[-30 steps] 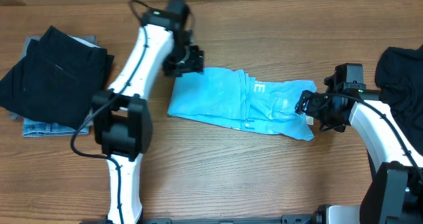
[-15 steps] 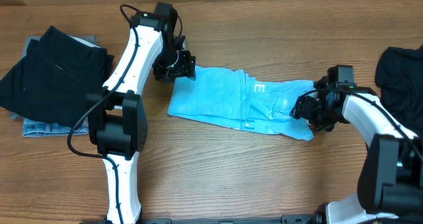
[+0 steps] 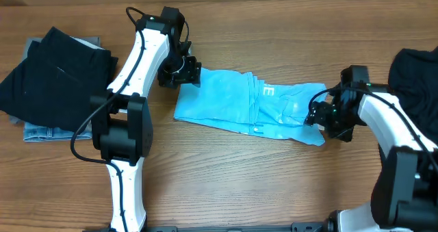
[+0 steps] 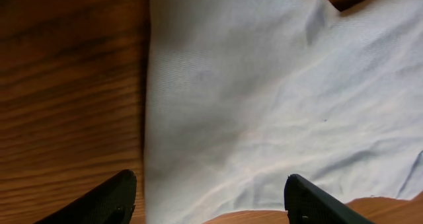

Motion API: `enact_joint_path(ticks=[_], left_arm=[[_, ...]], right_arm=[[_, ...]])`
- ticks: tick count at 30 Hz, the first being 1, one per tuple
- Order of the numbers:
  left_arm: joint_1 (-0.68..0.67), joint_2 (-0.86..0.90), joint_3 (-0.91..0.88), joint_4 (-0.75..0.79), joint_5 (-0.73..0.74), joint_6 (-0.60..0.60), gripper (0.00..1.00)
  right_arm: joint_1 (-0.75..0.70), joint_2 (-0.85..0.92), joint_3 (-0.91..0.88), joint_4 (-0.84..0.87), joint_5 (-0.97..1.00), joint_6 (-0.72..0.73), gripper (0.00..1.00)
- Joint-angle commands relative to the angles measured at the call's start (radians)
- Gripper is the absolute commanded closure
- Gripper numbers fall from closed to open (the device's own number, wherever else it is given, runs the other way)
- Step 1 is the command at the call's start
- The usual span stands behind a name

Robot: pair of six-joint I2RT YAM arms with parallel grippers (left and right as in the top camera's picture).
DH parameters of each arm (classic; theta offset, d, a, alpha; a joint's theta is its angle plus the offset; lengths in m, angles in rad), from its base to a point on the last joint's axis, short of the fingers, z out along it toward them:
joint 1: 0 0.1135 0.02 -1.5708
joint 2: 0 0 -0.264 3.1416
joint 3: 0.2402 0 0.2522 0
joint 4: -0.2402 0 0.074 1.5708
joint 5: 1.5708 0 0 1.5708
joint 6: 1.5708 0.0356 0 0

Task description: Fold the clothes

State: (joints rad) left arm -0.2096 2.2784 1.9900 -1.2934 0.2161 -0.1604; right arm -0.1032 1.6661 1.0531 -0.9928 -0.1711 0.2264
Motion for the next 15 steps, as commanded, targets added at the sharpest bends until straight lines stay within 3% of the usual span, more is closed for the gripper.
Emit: enact_joint_path(ticks=[1,5,15], left_arm=[[-0.006,-0.01,-0.007,0.0,-0.036,0.018,0.25],[-0.006,-0.01,-0.007,0.005,-0.041,0.018,0.24],[-0.006,-0.01,-0.007,0.006,-0.041,0.019,0.24]], right_arm=[[0.004,-0.037,0.017,-0.056,0.036,0.067,0.19],[0.004,-0.037,-0.055,-0.029,0.035,0.101,0.38],[0.004,-0.037,-0.145,0.066,-0.032,0.127,0.65]])
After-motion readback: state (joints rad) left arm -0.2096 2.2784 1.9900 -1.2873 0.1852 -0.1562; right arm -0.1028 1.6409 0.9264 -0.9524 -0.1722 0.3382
